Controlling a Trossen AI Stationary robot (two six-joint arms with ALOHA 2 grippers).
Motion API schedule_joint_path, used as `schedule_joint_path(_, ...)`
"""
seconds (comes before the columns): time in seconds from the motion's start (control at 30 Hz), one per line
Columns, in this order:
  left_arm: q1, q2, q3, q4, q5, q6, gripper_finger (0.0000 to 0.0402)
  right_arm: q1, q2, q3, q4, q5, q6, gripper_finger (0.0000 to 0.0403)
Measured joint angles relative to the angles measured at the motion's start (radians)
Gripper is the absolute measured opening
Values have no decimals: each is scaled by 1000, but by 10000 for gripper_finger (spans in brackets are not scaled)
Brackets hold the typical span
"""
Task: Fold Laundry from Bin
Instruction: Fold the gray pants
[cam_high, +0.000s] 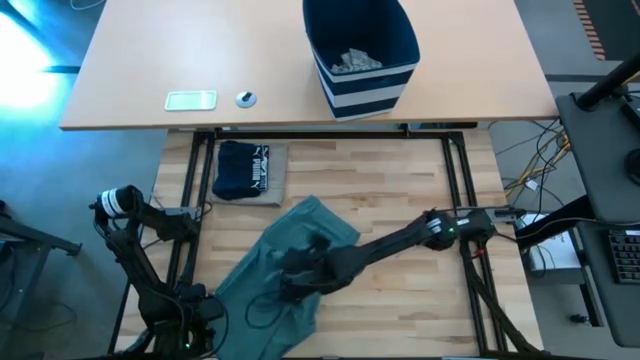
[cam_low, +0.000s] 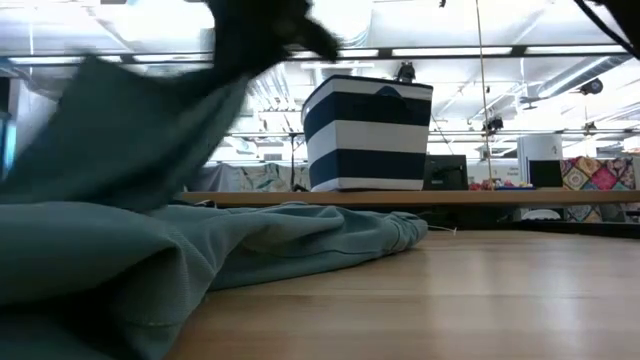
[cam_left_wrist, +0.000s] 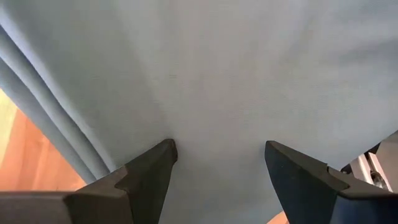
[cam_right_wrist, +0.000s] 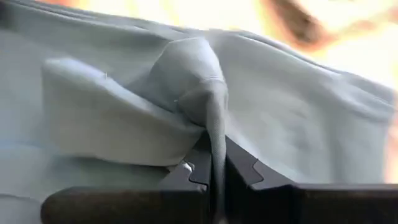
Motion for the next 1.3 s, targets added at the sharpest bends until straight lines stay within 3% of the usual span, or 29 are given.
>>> schedule_joint_path(0.13,5,-6,22,-12,-16,22,245,-19,-39,-19,-256,20,127,9)
schedule_joint_path(0.23,15,-11,63,-77,-69,42,245,-29,-40,-56,-337,10,202,9)
schedule_joint_path(0.43,20,-21,111,-182,-108,52,245,-30,-43,-167,-344,-42,341,25)
schedule_joint_path(0.6,21,-21,121,-176,-111,43,245,-30,-74,-206,-356,-129,285,89)
schedule_joint_path(0.77,22,-22,138,-170,-117,48,245,-30,-159,-203,-305,-125,155,172)
schedule_joint_path(0.9,23,-22,137,-171,-146,57,245,-31,-195,-205,-89,-123,-52,218)
schedule_joint_path(1.0,29,-23,135,-173,-150,67,245,-60,-185,-221,-3,-155,-104,231)
schedule_joint_path(1.1,30,-23,135,-169,-152,68,245,-127,-159,-261,-37,-226,-27,232)
schedule_joint_path(1.2,30,-23,135,-168,-152,71,245,-186,-154,-328,36,-353,7,233)
schedule_joint_path(1.3,29,-23,135,-168,-153,71,245,-211,-161,-345,99,-440,-77,233)
